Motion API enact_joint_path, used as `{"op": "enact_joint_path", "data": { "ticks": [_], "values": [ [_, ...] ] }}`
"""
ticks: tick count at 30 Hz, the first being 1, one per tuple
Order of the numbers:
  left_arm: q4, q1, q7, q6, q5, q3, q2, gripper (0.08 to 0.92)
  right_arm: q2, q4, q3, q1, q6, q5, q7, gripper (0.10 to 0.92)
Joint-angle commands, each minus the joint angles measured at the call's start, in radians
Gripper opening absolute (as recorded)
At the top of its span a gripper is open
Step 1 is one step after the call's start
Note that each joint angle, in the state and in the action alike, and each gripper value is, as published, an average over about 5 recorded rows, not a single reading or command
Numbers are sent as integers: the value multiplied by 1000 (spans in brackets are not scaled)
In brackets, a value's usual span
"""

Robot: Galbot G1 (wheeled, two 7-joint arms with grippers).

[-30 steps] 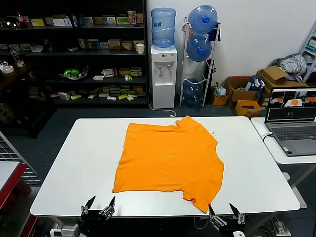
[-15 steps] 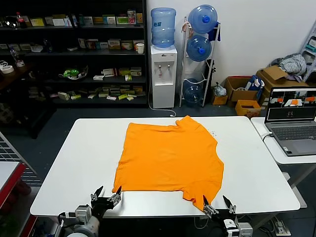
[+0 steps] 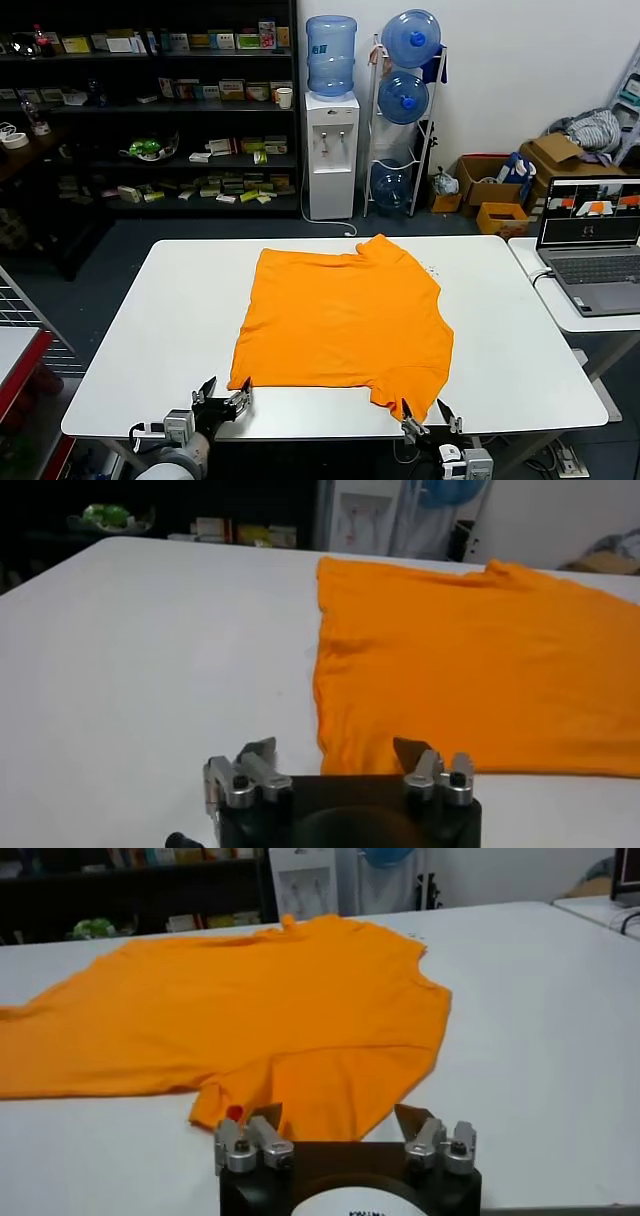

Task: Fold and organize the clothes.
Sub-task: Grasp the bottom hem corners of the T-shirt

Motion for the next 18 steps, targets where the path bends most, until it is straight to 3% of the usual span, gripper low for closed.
{"op": "enact_joint_path", "data": {
  "ticks": [1, 14, 18],
  "values": [
    [19, -22, -13, 21, -4, 18, -4, 693, 4, -9, -11, 10, -1, -8, 6, 588],
    [25, -26, -15, 25, -7, 27, -9, 320, -1, -9, -6, -1, 0, -1, 14, 207],
    [17, -20, -15, 23, -7, 29, -9, 199, -3, -7, -4, -4, 0, 9, 14, 130]
  ]
}}
